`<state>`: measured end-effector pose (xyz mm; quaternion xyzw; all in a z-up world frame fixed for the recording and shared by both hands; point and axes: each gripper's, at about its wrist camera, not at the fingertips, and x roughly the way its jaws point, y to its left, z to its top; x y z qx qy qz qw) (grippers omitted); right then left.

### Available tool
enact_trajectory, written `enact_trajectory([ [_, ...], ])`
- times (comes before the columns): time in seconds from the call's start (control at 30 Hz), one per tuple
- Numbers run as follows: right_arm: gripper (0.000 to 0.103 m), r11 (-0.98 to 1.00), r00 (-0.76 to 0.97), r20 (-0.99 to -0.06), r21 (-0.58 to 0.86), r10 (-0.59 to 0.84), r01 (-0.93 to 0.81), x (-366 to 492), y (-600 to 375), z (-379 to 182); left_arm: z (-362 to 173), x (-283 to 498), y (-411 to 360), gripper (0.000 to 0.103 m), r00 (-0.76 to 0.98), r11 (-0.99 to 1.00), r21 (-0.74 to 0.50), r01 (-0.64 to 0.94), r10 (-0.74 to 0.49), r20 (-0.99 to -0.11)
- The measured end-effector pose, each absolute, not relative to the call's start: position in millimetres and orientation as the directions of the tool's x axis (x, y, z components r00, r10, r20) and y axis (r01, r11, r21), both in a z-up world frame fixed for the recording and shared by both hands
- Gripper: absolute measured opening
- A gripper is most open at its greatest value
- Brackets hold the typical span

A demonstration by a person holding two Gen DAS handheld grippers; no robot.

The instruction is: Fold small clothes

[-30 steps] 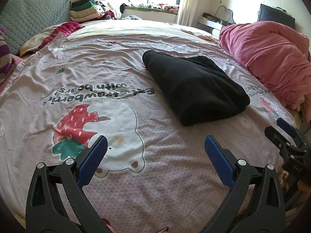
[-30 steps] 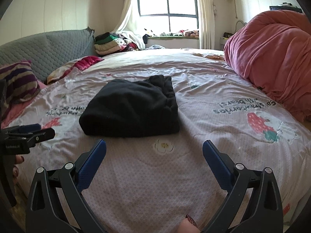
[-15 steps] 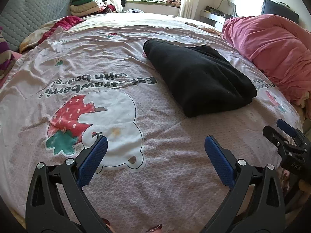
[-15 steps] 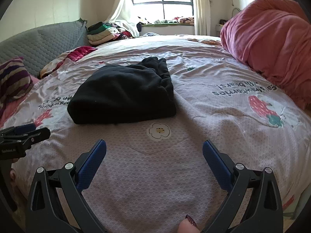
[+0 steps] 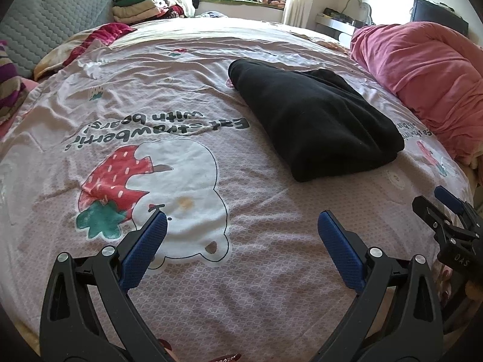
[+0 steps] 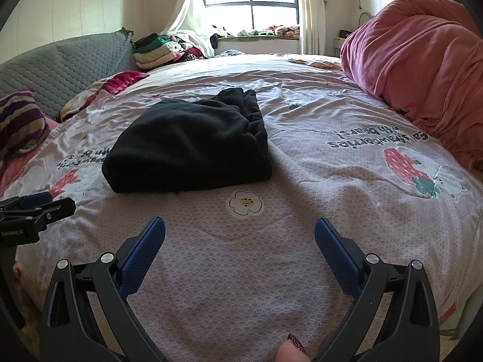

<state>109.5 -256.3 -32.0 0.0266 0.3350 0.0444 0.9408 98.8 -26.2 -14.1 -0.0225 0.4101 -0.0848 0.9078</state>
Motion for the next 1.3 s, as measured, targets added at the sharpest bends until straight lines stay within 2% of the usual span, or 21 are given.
enact_trajectory([
  [1.3, 0.098, 0.995, 0.766, -0.636, 0.065, 0.096, -0.070, 112.5, -257.6, -35.3, -11.3, 97.3, -24.9, 0.094, 0.643, 0.987, -0.111, 0.120, -0.162, -0.748],
])
